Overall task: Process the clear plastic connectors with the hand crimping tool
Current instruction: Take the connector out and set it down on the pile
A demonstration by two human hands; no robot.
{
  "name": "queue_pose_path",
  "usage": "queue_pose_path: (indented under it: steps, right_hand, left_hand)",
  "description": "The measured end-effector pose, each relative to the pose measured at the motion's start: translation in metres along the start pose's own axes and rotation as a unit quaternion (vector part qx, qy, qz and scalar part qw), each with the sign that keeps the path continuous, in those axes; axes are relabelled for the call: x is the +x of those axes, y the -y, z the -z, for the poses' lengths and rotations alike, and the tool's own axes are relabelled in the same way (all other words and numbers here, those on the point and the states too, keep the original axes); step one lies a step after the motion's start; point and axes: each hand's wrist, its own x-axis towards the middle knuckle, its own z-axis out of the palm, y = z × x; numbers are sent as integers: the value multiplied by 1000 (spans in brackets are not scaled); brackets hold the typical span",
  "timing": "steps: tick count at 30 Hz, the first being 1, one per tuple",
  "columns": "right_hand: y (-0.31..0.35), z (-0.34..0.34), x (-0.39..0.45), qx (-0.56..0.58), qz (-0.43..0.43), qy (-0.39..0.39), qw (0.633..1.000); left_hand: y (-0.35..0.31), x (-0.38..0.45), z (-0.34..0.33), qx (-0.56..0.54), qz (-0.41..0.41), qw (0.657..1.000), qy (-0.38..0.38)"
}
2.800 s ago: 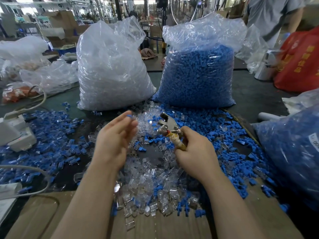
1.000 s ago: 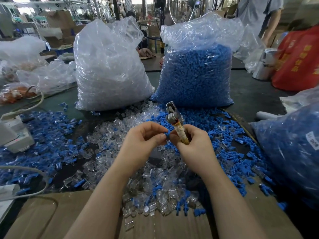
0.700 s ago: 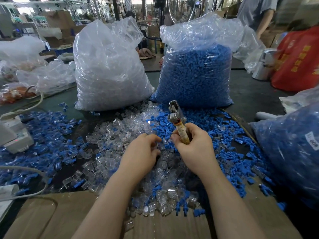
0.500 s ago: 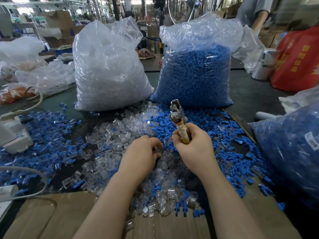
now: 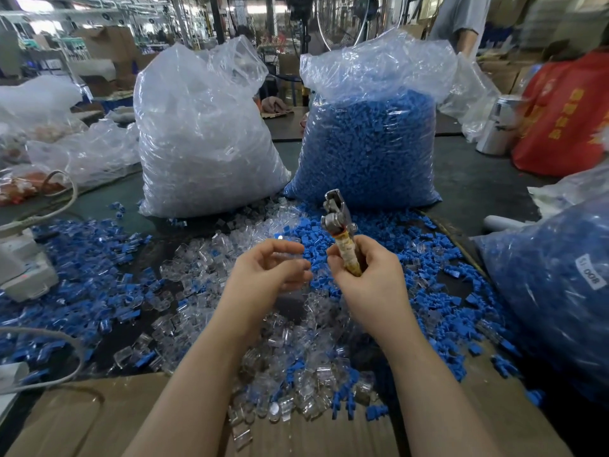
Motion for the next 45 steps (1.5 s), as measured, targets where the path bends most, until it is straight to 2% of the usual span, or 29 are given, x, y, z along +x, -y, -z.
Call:
queue_pose_path:
  steps: [6,12,17,26,31,35,45]
  right_hand:
    - [4,2,-1,49,17,7,999]
    - [6,3,0,51,12,19,998]
    - [5,3,-1,56,6,23,998]
    - [2,4,1,3,-8,34,999]
    - [1,4,0,-2,1,36,999]
    - [3,4,0,-3,6,39,999]
    - [8,5,-2,66,-13,53,996]
  left_hand:
    - [-4,-2,5,-60,37,996,59]
    - [-6,-4,4,-9,31,998,52]
    - [-7,-5,4,92,6,994,51]
    - [-7,-4,1,177,-20,983,46]
    - [-7,-4,0,155,-17,986,53]
    - [-7,-4,0,93,-2,994,61]
    - [-6,-4,-3,32,9,999,37]
